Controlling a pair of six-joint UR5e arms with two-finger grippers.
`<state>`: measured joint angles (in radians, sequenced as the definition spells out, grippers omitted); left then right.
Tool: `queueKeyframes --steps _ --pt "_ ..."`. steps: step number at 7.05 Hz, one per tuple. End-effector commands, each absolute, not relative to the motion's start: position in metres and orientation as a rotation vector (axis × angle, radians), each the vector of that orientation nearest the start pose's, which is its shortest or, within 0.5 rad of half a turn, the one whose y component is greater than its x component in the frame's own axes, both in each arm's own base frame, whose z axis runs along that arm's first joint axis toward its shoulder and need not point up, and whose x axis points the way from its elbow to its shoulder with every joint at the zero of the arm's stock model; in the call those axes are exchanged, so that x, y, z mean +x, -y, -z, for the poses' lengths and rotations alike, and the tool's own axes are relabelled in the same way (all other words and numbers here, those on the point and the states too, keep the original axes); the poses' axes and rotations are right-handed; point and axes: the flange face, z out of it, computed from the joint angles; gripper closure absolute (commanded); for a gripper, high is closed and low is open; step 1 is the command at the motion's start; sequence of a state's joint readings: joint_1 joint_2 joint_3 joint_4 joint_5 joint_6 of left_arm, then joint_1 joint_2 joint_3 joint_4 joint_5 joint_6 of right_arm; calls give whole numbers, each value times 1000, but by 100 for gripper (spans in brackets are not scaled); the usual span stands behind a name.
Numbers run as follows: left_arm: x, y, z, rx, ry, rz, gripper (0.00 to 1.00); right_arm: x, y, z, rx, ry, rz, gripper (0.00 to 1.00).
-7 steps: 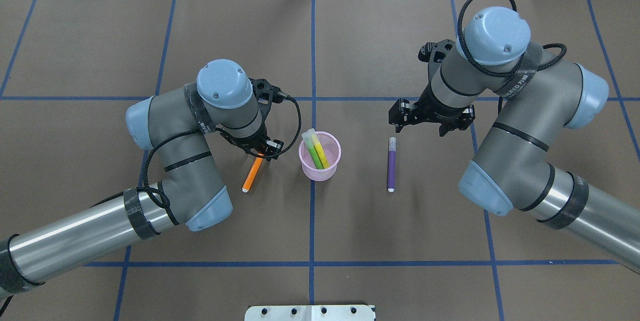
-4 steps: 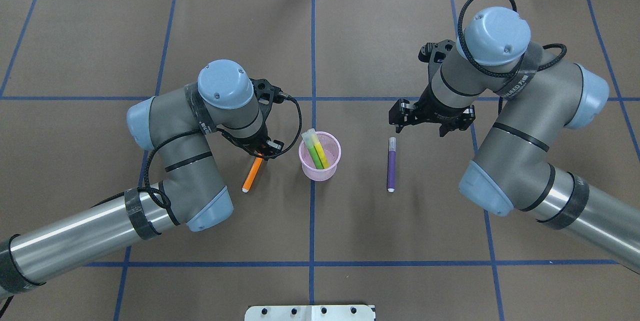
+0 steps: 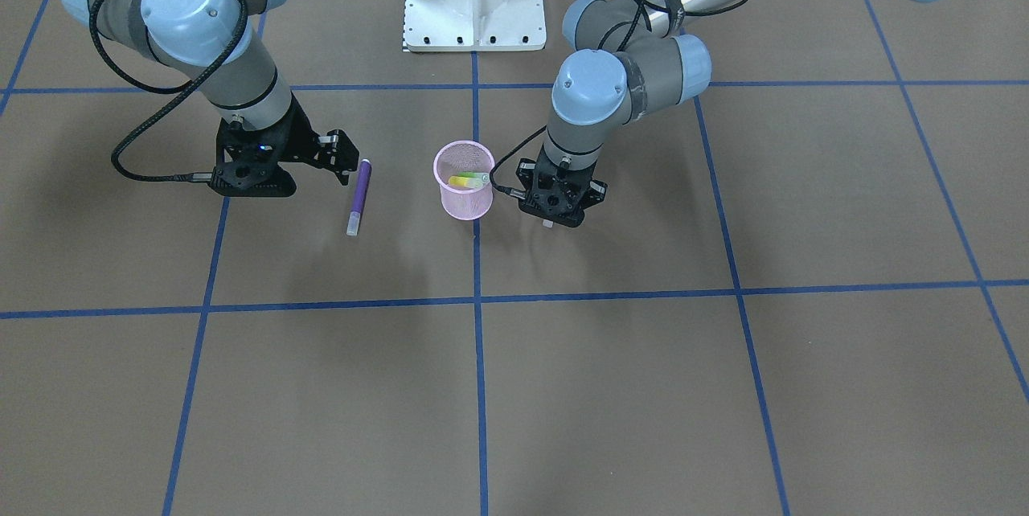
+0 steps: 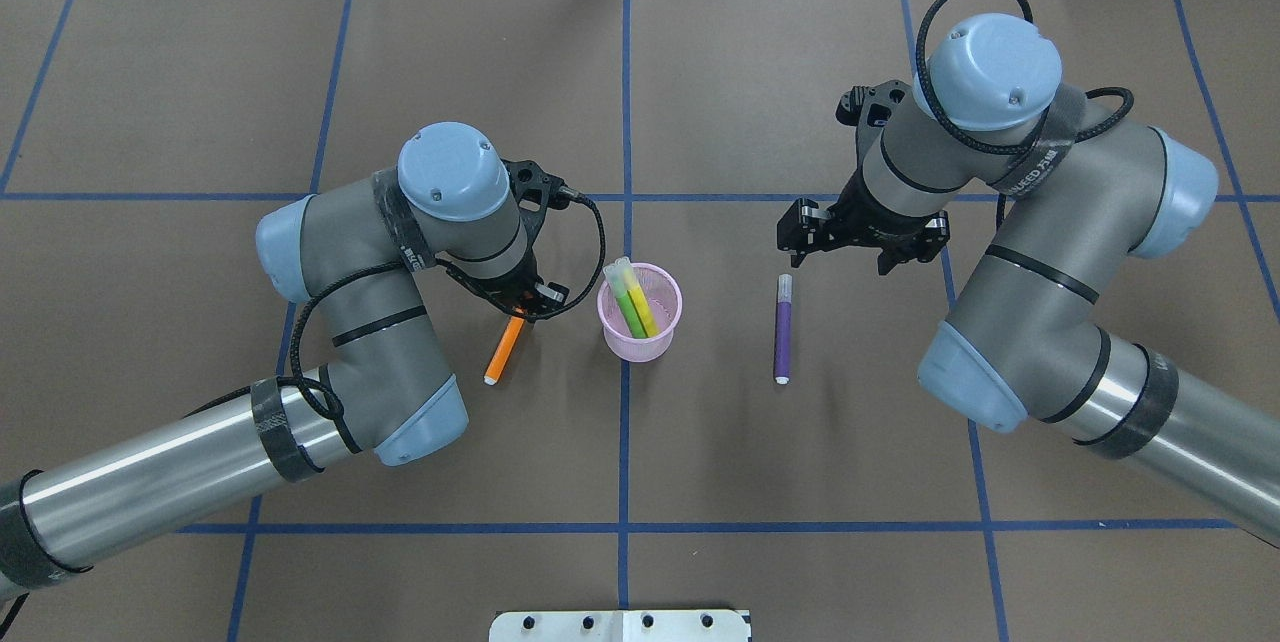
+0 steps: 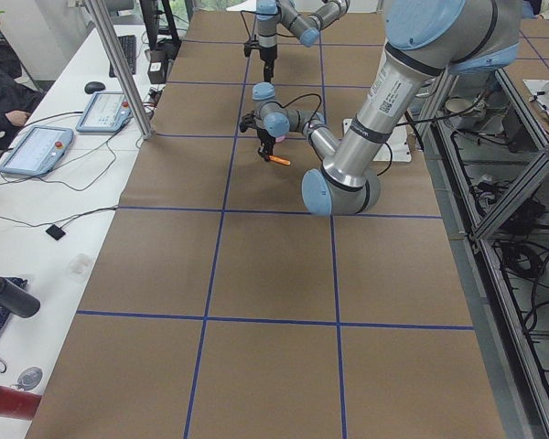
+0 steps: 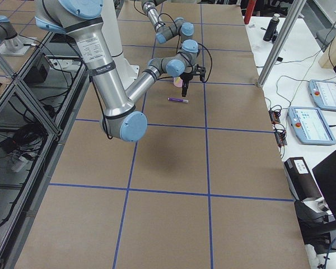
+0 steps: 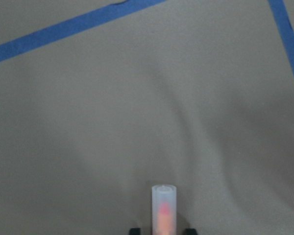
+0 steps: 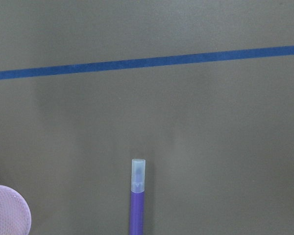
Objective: Collect pens into pen holder
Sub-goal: 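Close left gripper on the orange pen while right closes on purple pen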
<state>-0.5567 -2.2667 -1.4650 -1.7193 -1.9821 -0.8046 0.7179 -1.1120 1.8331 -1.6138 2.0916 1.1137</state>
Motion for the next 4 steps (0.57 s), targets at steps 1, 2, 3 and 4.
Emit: queueKeyframes --steps 1,2,3,4 --pt "575 465 -269 137 -821 -349 99 -408 467 -288 -47 832 -66 0" --pt "572 465 -264 140 -829 -345 100 -408 467 -287 -44 833 -66 0" --pt "564 471 -254 148 -843 -338 100 -408 468 -288 -45 831 -67 0" --pt "551 481 -248 164 -851 -322 100 -409 468 -288 -46 827 -69 0"
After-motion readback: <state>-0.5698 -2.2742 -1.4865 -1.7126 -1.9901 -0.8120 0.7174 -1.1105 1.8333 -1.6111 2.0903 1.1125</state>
